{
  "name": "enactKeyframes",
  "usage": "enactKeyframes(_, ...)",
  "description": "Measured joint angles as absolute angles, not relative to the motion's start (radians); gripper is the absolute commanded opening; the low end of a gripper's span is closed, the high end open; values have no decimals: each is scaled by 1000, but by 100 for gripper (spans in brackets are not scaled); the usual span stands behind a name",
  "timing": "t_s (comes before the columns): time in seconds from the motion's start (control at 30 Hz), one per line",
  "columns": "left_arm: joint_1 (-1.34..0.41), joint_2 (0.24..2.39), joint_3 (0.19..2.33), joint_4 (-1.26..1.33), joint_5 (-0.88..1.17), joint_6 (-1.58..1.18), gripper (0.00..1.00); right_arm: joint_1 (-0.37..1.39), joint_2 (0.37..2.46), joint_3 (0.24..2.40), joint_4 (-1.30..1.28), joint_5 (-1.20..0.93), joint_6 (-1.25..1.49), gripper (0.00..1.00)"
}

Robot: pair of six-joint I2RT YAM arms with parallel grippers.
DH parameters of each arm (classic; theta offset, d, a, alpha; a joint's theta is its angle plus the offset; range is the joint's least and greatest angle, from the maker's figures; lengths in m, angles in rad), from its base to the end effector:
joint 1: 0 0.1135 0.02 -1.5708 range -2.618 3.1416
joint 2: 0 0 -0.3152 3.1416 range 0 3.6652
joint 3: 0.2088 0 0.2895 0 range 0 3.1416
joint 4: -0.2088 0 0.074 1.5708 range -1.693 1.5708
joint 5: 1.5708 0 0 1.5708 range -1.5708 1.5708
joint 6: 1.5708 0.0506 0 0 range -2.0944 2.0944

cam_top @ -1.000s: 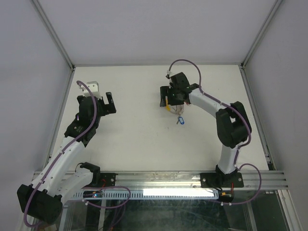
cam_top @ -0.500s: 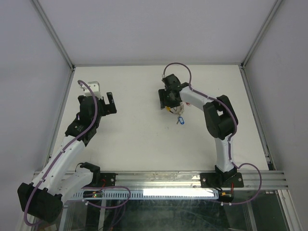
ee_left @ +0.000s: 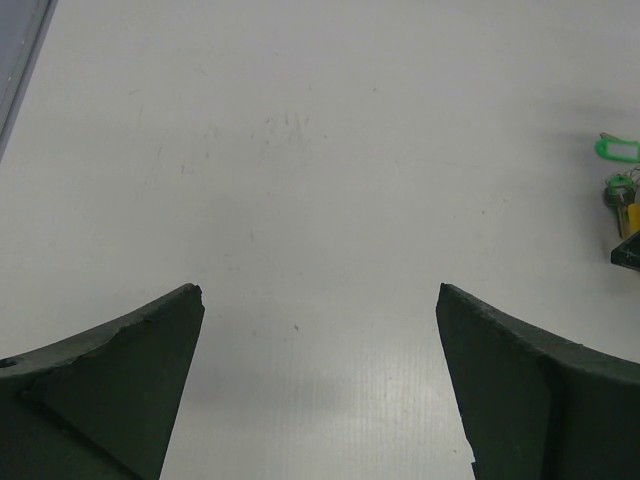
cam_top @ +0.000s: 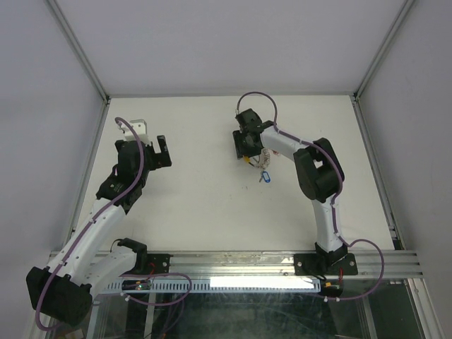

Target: Put the keys on the keyring

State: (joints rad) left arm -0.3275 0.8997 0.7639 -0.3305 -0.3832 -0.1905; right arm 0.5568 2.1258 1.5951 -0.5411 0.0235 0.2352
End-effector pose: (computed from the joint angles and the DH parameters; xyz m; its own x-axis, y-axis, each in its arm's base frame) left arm 0.2151 -0.0531 0.3271 -0.4146 -0.0446 -0.9089 -0.0981 0.9952 -0.0041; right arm 0.4424 0.2740 0.1804 -0.8458 -0.2521 -0.4702 -0.3308 0.9393 0.0914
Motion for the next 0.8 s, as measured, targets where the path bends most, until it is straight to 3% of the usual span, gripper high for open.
enactKeyframes(0.13, -327, 906, 764, -331, -383, -191, 99, 567, 2128, 1595, -540, 57, 226, 38)
enactKeyframes(0.4, -327, 910, 764, -331, -383, -191, 99, 576, 2131, 1594, -534, 91, 216, 6)
enactKeyframes(0.53, -327, 910, 764, -331, -383, -191, 99, 576, 2123, 1581, -515, 91, 218, 0)
enactKeyframes(0.8, -327, 910, 764, -331, -383, -191, 99, 575, 1972, 1514, -512, 25, 216, 0)
